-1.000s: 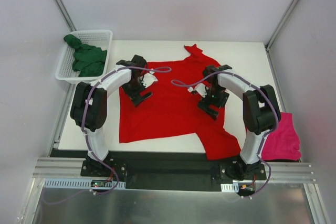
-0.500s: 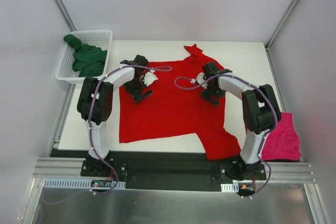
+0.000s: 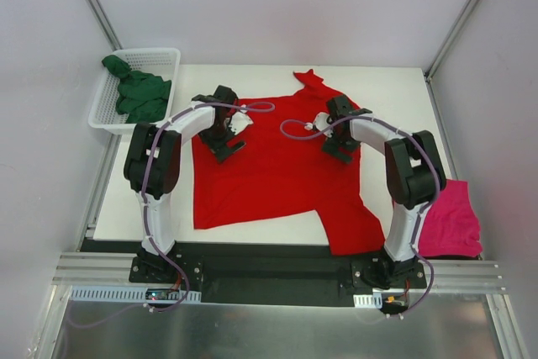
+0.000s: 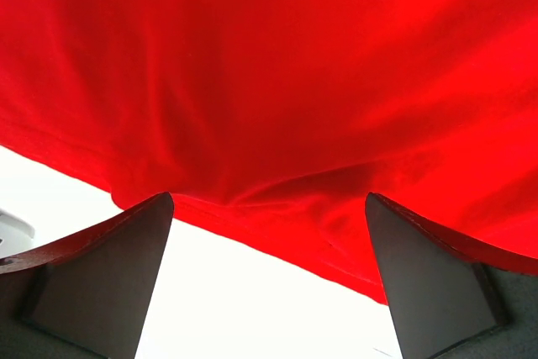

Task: Fold and stack the t-shirts
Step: Flatten out the tshirt

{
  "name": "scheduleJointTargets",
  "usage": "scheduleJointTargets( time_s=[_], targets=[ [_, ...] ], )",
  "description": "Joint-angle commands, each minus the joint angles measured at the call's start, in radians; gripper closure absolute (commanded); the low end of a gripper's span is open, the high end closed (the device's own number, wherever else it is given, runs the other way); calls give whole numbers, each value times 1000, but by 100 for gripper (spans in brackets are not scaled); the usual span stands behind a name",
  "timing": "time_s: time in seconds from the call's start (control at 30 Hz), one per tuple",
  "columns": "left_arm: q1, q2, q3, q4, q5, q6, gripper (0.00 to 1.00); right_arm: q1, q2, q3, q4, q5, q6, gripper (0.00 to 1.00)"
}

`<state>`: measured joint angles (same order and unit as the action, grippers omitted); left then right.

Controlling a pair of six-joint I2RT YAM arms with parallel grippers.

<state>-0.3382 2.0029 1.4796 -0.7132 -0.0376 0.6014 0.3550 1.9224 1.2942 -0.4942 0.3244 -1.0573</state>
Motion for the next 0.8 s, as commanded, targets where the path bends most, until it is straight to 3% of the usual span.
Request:
scheduleJointTargets(
  time_s=[0.0, 0.27, 0.5, 0.77],
  targets=[
    [11, -19, -30, 0, -22, -8, 1, -4, 70, 83, 6, -42, -32, 0],
    [15, -18, -35, 15, -21, -3, 1, -24, 139, 94, -16, 15, -104, 0],
    [15, -10, -22, 32, -33, -11, 1, -25, 127, 76, -177, -47, -86, 0],
    [47, 97, 125, 52, -61, -17, 1, -25, 52, 14, -351, -79, -118, 0]
  ],
)
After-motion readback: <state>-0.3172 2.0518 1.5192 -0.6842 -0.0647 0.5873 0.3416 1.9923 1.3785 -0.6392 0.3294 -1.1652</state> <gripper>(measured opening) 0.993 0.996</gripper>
